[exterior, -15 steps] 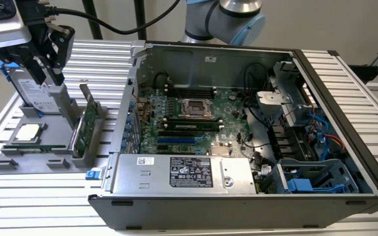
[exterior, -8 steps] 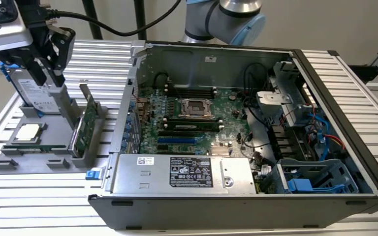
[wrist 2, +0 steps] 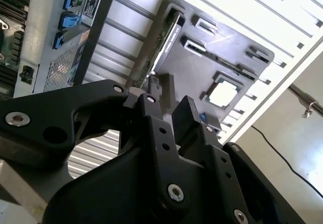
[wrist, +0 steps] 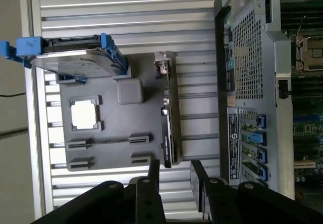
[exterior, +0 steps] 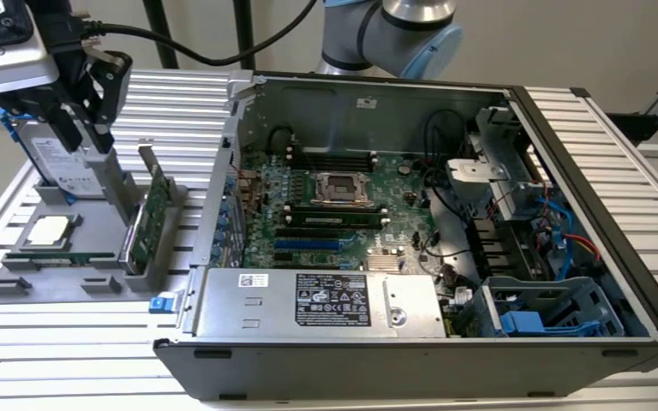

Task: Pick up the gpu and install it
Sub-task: 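Pick up the gpu and move the gpu toward the slot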

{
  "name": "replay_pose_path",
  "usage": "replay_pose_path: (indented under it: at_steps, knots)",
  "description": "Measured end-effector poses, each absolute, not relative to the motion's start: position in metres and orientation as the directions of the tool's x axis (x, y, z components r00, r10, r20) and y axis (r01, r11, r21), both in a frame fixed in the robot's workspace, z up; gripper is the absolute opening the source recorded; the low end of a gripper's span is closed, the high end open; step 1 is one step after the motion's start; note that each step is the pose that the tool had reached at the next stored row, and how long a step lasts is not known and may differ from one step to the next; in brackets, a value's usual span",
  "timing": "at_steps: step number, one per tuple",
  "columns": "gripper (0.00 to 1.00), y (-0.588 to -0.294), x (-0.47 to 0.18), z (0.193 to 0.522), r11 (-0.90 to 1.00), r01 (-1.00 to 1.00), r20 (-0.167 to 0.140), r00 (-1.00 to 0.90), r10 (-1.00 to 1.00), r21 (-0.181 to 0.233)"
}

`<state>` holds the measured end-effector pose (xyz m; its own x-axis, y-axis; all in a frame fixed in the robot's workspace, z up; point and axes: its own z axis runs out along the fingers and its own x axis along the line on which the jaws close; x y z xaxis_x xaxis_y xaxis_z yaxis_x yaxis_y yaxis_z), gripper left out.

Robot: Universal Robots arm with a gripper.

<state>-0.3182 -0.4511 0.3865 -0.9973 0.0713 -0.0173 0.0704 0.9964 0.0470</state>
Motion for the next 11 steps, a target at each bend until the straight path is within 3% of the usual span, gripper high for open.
replay_pose_path:
  at_steps: [11]
  knots:
    - [1.0, -0.4511, -0.3181, 0.383, 0.996, 0.07, -0.017, -0.997, 0.071, 0.047]
